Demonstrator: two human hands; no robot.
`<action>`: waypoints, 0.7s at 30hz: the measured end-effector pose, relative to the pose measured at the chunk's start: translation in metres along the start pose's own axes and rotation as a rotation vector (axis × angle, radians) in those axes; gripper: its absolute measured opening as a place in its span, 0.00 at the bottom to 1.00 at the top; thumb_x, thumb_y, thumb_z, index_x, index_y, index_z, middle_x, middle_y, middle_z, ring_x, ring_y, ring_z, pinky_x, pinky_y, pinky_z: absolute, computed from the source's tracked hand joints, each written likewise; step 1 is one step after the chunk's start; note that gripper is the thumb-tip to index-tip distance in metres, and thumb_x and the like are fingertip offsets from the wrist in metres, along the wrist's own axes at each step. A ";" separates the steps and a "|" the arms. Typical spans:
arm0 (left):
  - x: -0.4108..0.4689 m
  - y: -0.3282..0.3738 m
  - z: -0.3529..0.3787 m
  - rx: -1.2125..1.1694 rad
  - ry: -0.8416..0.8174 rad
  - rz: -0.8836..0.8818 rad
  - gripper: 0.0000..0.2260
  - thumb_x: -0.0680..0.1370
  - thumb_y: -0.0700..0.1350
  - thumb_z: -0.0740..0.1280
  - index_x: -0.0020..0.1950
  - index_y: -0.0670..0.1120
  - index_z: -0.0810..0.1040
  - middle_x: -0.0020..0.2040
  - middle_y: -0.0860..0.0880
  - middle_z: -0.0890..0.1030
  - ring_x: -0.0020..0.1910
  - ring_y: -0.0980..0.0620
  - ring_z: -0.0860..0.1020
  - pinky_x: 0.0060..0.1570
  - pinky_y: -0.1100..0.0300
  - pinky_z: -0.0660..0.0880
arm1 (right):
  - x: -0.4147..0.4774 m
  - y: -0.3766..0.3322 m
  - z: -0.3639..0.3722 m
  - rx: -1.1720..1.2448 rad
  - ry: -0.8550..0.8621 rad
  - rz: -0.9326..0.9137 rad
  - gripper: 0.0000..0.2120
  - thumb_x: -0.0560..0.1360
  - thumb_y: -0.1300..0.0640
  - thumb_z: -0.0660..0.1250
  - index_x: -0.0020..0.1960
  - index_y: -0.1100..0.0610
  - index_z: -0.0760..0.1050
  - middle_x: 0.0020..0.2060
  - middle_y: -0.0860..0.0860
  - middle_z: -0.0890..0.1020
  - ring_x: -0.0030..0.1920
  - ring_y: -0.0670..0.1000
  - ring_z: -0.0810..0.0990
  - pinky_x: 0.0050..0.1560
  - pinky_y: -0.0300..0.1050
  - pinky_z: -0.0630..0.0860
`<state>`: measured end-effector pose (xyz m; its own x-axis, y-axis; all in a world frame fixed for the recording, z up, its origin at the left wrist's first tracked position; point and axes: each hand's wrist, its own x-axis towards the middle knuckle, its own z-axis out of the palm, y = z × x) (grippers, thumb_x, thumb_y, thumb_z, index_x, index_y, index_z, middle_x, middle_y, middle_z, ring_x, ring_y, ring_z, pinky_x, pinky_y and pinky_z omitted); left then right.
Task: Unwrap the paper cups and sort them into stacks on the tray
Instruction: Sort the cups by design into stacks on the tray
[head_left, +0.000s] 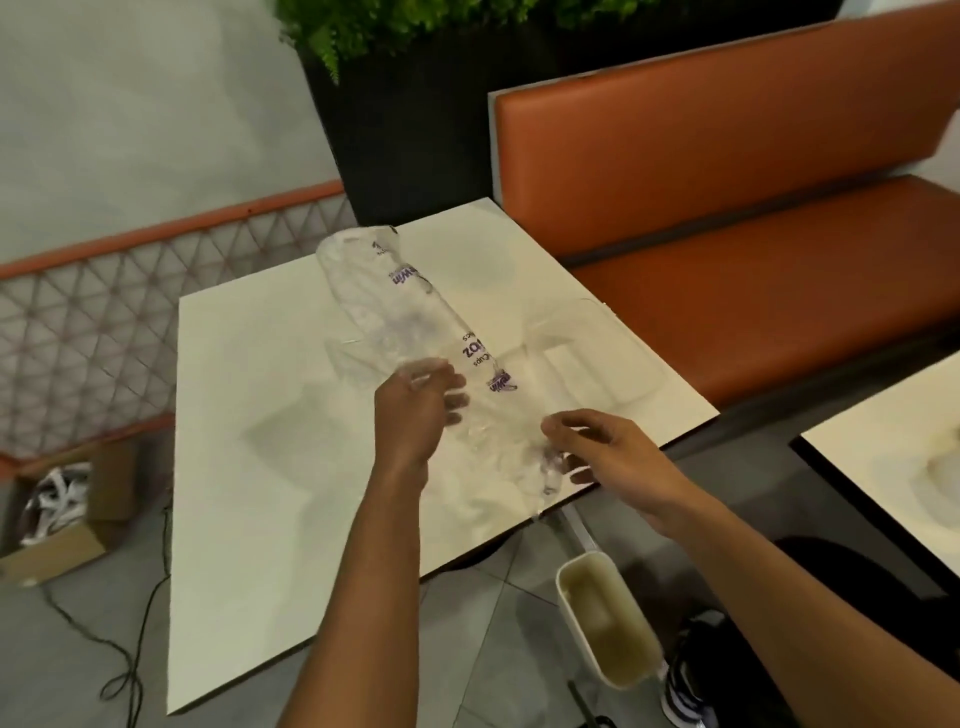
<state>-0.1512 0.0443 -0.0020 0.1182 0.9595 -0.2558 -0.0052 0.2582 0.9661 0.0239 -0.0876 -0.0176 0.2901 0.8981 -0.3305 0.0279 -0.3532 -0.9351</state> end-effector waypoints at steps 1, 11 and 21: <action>0.012 -0.003 -0.003 0.043 0.006 -0.022 0.06 0.81 0.40 0.70 0.57 0.42 0.80 0.43 0.44 0.86 0.32 0.52 0.82 0.33 0.60 0.77 | 0.004 0.003 0.005 -0.004 0.007 0.027 0.16 0.78 0.44 0.72 0.61 0.51 0.81 0.47 0.50 0.88 0.46 0.50 0.85 0.52 0.51 0.82; 0.058 -0.048 0.008 0.166 -0.096 -0.218 0.19 0.77 0.50 0.76 0.60 0.38 0.79 0.52 0.40 0.85 0.40 0.47 0.85 0.50 0.50 0.85 | 0.038 0.035 0.047 -0.056 -0.006 0.127 0.42 0.68 0.54 0.83 0.73 0.44 0.63 0.60 0.50 0.74 0.51 0.51 0.83 0.56 0.54 0.84; 0.028 -0.077 0.009 0.335 -0.099 -0.083 0.34 0.76 0.57 0.75 0.78 0.54 0.65 0.66 0.51 0.79 0.59 0.51 0.80 0.57 0.57 0.76 | 0.071 0.047 0.069 -0.185 0.199 0.118 0.34 0.71 0.39 0.75 0.70 0.56 0.72 0.62 0.55 0.80 0.56 0.57 0.84 0.61 0.54 0.80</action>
<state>-0.1383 0.0502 -0.0836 0.2001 0.9171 -0.3447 0.3322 0.2674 0.9045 -0.0201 -0.0219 -0.0936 0.4834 0.7852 -0.3870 0.1515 -0.5104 -0.8465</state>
